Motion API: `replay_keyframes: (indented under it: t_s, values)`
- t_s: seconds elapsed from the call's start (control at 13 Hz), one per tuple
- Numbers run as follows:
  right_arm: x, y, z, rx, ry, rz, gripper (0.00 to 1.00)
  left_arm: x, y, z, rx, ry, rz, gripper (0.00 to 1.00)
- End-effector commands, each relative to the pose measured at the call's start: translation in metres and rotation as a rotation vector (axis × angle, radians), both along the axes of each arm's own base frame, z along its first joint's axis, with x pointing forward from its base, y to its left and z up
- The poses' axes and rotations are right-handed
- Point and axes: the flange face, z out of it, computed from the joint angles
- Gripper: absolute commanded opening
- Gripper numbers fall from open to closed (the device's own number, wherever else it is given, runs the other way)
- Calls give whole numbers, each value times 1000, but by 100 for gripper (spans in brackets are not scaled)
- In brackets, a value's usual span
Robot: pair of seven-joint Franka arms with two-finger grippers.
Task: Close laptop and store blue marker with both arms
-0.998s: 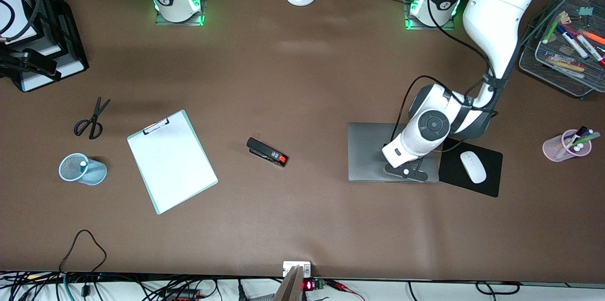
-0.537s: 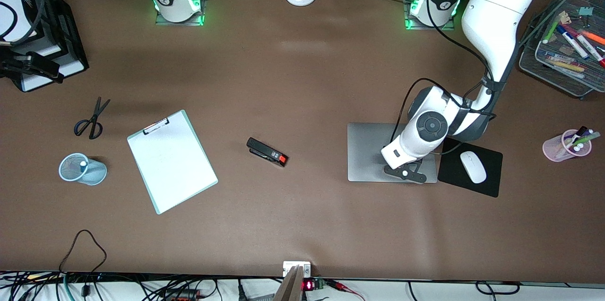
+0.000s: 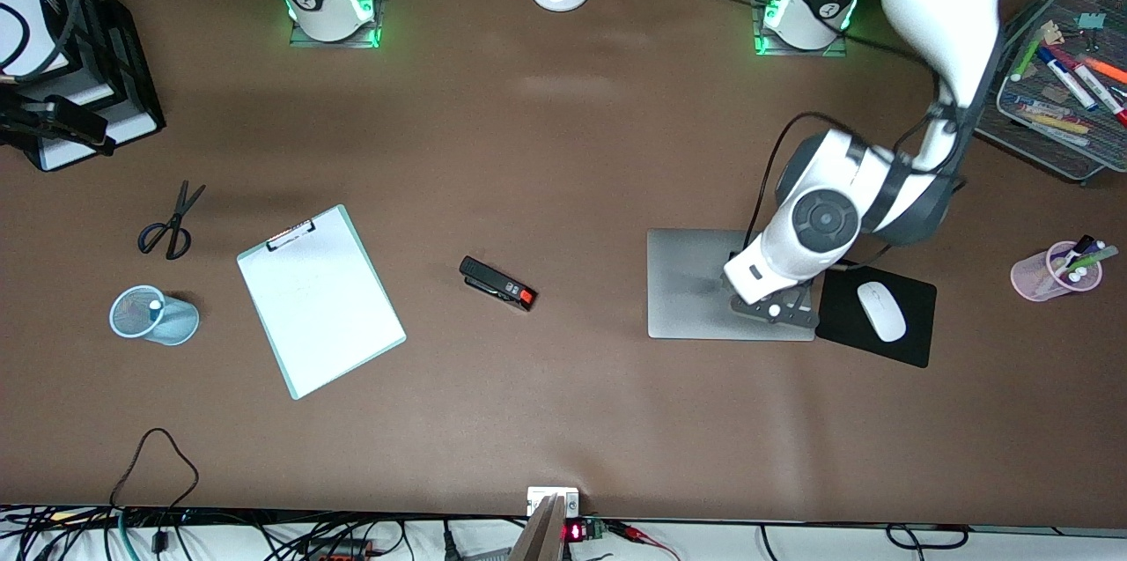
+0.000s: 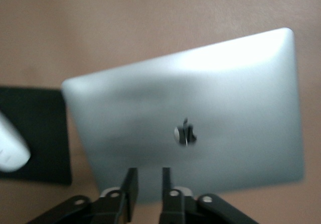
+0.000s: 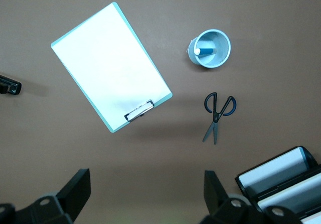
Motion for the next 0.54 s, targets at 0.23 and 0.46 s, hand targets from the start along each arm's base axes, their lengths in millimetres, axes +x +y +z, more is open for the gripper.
replay_keyframes:
  t_s: [0.23, 0.46]
  values:
    - [-4, 1, 9, 14, -13, -5, 100, -38, 25, 128, 39, 51, 65, 100]
    - [-4, 1, 9, 14, -10, -3, 100, -50, 43, 191, 71, 79, 100, 100]
